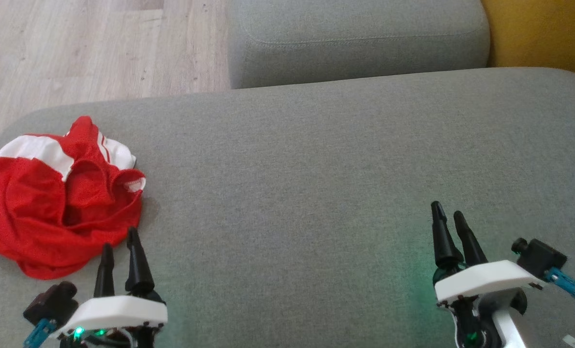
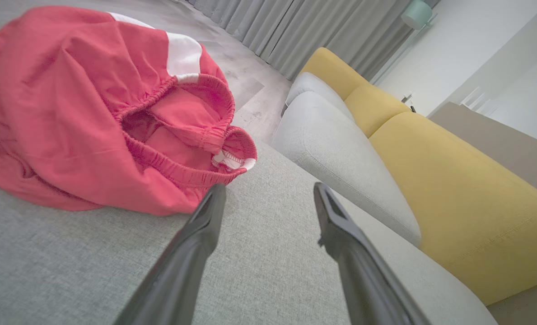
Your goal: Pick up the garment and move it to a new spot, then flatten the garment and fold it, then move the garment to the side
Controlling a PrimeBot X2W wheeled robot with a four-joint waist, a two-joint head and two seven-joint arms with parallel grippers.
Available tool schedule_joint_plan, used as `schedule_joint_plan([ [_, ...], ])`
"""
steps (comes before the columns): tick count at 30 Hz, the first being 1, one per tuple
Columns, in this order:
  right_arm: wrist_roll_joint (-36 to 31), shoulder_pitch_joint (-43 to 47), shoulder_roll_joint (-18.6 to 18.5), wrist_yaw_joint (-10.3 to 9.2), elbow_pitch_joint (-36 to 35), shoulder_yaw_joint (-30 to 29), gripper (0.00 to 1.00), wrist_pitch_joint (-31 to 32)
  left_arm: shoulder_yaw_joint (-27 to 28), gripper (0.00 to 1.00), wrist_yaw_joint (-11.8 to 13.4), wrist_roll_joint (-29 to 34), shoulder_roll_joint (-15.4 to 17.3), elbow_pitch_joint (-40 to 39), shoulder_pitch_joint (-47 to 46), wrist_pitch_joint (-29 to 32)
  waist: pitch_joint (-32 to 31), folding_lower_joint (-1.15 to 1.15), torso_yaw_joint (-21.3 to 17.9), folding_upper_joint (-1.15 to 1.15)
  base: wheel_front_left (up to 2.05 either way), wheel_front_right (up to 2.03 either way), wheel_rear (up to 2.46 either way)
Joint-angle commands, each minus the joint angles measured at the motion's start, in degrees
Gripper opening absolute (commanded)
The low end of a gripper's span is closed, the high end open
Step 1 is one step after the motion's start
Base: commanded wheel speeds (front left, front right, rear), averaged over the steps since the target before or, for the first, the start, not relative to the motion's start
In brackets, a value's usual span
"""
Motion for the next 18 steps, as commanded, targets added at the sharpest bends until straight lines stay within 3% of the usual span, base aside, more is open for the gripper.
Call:
schedule_joint_plan([
  [1, -1.71, -3.37, -0.35, 0.27, -2.16, 1.33, 1.00, -0.76, 0.69, 1.00, 0.33, 1.71, 0.41, -2.35, -2.79, -0.70, -0.04, 0.00, -0.02, 0.00, 0.00, 0.00, 0.00],
  [18, -12.43, -4.32, -0.43, 0.34, -1.11, 3.41, 1.00, -3.63, -0.74, 1.00, 1.79, 13.88, 0.46, -2.54, -2.64, -3.55, -0.39, 0.00, -0.20, 0.00, 0.00, 0.00, 0.00],
])
